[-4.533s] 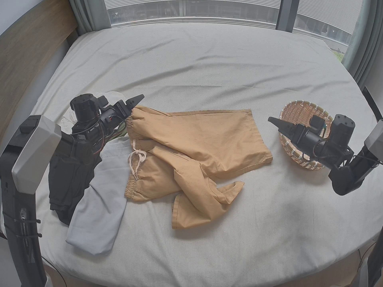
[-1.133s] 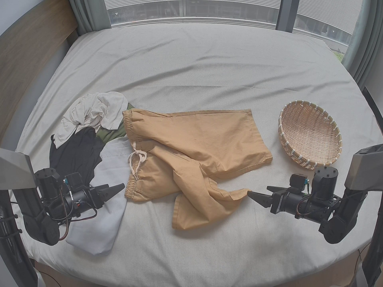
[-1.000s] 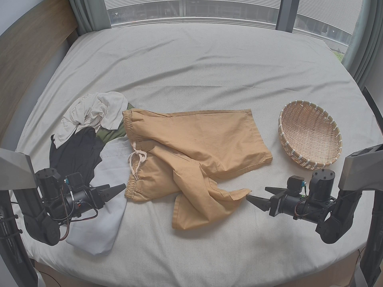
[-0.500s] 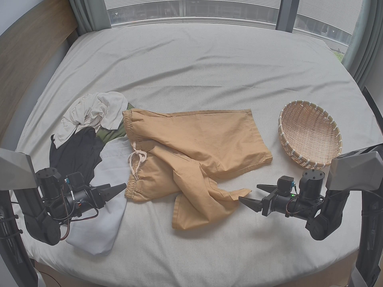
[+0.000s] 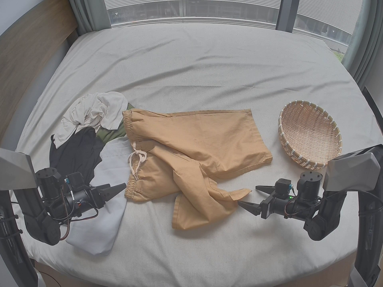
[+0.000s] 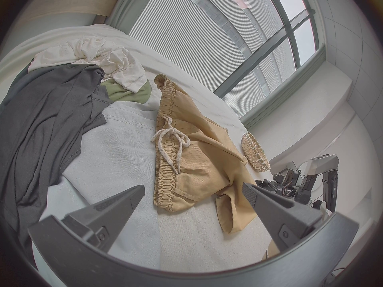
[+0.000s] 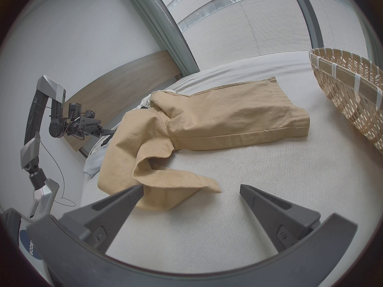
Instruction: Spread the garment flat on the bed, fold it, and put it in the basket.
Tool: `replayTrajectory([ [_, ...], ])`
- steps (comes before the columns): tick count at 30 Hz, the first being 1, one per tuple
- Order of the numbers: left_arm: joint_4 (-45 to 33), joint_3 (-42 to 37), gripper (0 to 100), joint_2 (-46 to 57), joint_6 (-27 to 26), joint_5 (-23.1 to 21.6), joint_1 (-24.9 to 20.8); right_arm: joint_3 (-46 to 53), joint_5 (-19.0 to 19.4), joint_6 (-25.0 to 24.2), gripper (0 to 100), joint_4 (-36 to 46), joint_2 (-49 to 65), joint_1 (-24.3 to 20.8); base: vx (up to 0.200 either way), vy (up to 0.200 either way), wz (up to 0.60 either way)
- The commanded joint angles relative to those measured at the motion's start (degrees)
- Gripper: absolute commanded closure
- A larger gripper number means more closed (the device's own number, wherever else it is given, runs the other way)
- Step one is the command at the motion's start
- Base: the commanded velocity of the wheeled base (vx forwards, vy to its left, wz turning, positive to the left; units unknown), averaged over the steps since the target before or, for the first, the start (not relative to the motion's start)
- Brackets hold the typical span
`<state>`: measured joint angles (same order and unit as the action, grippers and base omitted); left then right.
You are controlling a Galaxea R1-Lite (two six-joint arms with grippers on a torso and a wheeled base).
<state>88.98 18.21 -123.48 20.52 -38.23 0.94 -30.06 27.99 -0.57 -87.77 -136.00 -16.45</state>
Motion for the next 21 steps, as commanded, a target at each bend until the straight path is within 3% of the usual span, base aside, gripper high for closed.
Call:
replayTrajectory([
  [1,0.05,-0.02,0,-0.01,0.05,0.0,0.03,-0.96,0.05,0.05,0,0.06,-0.14,-0.17,0.0,0.0,0.0],
  [8,0.05,-0.02,0,0.43,-0.04,0.0,-0.06,-2.02,0.05,1.19,0,0.15,-2.08,-0.08,0.0,0.0,0.0],
  [9,0.05,-0.11,0,0.78,0.05,0.0,-0.06,-2.46,0.05,1.63,100,0.15,-3.22,0.01,0.0,0.0,0.0],
  [21,0.05,-0.63,0,0.96,-0.04,0.0,-0.06,-5.89,0.05,1.63,100,-0.03,-3.22,-0.08,0.0,0.0,0.0],
])
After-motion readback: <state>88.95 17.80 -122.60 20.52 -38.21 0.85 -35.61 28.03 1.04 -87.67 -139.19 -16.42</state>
